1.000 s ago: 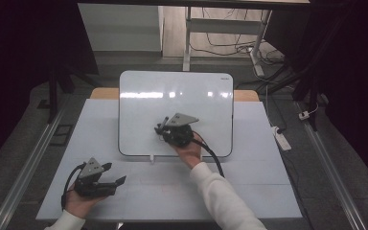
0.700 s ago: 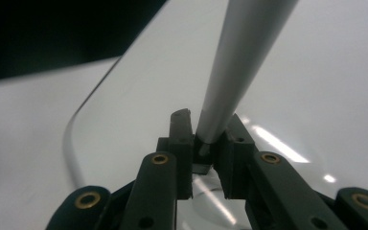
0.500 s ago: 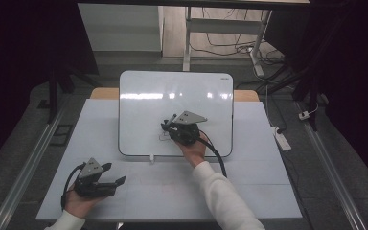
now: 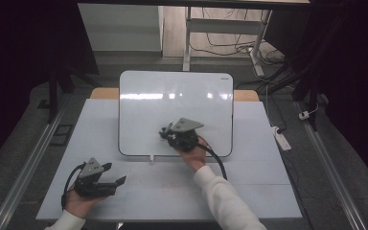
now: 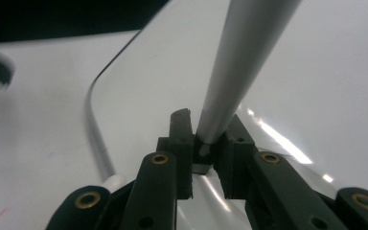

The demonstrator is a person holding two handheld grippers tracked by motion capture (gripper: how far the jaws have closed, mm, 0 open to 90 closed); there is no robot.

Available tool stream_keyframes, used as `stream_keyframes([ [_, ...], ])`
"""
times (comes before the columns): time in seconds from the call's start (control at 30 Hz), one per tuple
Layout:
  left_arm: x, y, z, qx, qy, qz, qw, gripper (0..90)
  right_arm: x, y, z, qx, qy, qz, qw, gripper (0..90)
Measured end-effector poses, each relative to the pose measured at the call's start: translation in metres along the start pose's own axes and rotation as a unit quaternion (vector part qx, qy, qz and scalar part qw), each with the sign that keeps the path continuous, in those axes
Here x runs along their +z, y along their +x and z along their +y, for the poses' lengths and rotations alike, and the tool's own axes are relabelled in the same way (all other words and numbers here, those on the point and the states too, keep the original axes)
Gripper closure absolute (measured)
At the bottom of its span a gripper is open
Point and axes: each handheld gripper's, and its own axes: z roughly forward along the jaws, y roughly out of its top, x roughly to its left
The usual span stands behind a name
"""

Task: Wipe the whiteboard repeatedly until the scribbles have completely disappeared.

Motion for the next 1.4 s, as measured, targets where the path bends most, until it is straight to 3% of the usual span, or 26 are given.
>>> stream_keyframes([
  [0.03, 0.0, 0.0, 0.0, 0.0, -0.001, 0.0, 1.0, 23.9, 0.0, 0.0, 0.0, 0.0, 0.0, 0.0, 1.0, 77.8],
  [0.1, 0.0, 0.0, 0.001, -0.001, -0.002, 0.0, 1.0, 23.9, -0.005, -0.008, 0.0, 0.029, -0.017, -0.015, 0.9993, 77.8],
  [0.13, 0.0, 0.0, 0.001, -0.001, -0.001, 0.0, 1.0, 23.9, -0.004, -0.002, -0.001, 0.021, -0.013, -0.017, 0.9995, 77.8],
  [0.17, 0.001, 0.0, 0.001, -0.001, 0.0, 0.0, 1.0, 23.9, 0.004, 0.014, -0.006, -0.023, 0.017, 0.017, 0.9995, 77.8],
  [0.27, 0.001, 0.001, 0.0, -0.002, 0.001, 0.0, 1.0, 23.8, 0.007, 0.023, -0.009, -0.043, 0.03, 0.031, 0.9981, 77.8],
  [0.3, 0.0, 0.0, 0.0, -0.002, 0.0, 0.001, 1.0, 23.8, 0.005, 0.012, -0.007, -0.025, 0.016, 0.025, 0.9992, 77.8],
  [0.33, -0.001, 0.0, 0.0, -0.002, -0.001, 0.001, 1.0, 23.8, 0.001, 0.006, -0.005, -0.013, 0.0, 0.002, 0.9999, 77.9],
  [0.37, -0.001, 0.0, 0.0, -0.003, -0.002, 0.002, 1.0, 23.8, 0.001, 0.006, -0.005, -0.013, 0.0, 0.002, 0.9999, 77.9],
  [0.4, -0.001, 0.0, 0.0, -0.003, -0.002, 0.002, 1.0, 23.9, -0.004, -0.002, -0.001, 0.006, -0.023, -0.029, 0.9993, 77.9],
  [0.5, 0.0, 0.001, 0.0, -0.003, 0.0, 0.001, 1.0, 23.8, -0.003, 0.002, -0.001, 0.003, -0.025, -0.035, 0.9991, 77.9],
  [0.53, 0.001, 0.001, 0.0, -0.002, 0.001, 0.001, 1.0, 23.9, 0.0, 0.006, -0.003, -0.003, -0.012, -0.016, 0.9998, 77.9],
  [0.57, 0.001, 0.001, 0.0, -0.002, 0.001, 0.001, 1.0, 23.8, 0.007, 0.019, -0.009, -0.028, 0.011, 0.019, 0.9994, 77.9],
  [0.67, 0.0, 0.002, 0.0, -0.004, -0.001, 0.002, 1.0, 23.8, 0.008, 0.021, -0.009, -0.044, 0.017, 0.025, 0.9986, 77.9],
  [0.7, -0.001, 0.002, -0.001, -0.004, -0.001, 0.002, 1.0, 23.8, 0.006, 0.015, -0.007, -0.036, 0.011, 0.018, 0.9991, 77.9],
  [0.73, -0.001, 0.002, -0.001, -0.003, -0.001, 0.002, 1.0, 23.8, 0.0, 0.002, -0.001, -0.008, -0.016, -0.02, 0.9996, 77.9],
  [0.8, 0.0, 0.001, 0.0, -0.002, -0.001, 0.001, 1.0, 23.8, -0.003, -0.007, 0.003, 0.016, -0.034, -0.039, 0.9985, 77.9],
  [0.9, 0.001, 0.001, 0.0, -0.002, 0.001, -0.001, 1.0, 23.8, 0.001, -0.001, 0.001, 0.011, -0.026, -0.025, 0.9993, 77.9],
  [0.97, 0.001, 0.002, 0.0, -0.003, 0.001, 0.0, 1.0, 23.8, 0.008, 0.013, -0.003, -0.024, -0.001, 0.008, 0.9997, 77.9],
  [1.0, 0.001, 0.002, 0.0, -0.004, 0.001, 0.001, 1.0, 23.8, 0.009, 0.012, 0.0, -0.035, 0.0, 0.005, 0.9994, 77.9],
  [1.03, 0.001, 0.002, 0.0, -0.004, 0.001, 0.001, 1.0, 23.8, 0.009, 0.012, 0.0, -0.035, 0.0, 0.005, 0.9994, 77.9],
  [1.13, 0.0, 0.001, -0.001, -0.003, 0.001, 0.001, 1.0, 23.8, 0.006, -0.008, 0.012, 0.009, -0.039, -0.038, 0.9985, 77.9],
  [1.17, 0.0, 0.001, -0.001, -0.003, 0.0, 0.001, 1.0, 23.8, 0.007, -0.008, 0.014, 0.015, -0.039, -0.038, 0.9984, 77.9],
  [1.23, 0.0, 0.002, -0.001, -0.004, 0.0, 0.001, 1.0, 23.8, 0.009, -0.006, 0.014, 0.007, -0.034, -0.032, 0.9989, 77.9],
  [1.33, 0.002, 0.003, -0.001, -0.005, 0.002, 0.001, 1.0, 23.8, 0.014, 0.008, 0.007, -0.028, 0.002, 0.013, 0.9995, 77.9],
  [1.4, 0.001, 0.003, -0.001, -0.005, 0.001, 0.001, 1.0, 23.8, 0.01, 0.006, 0.007, -0.036, 0.009, 0.008, 0.9993, 77.9],
])
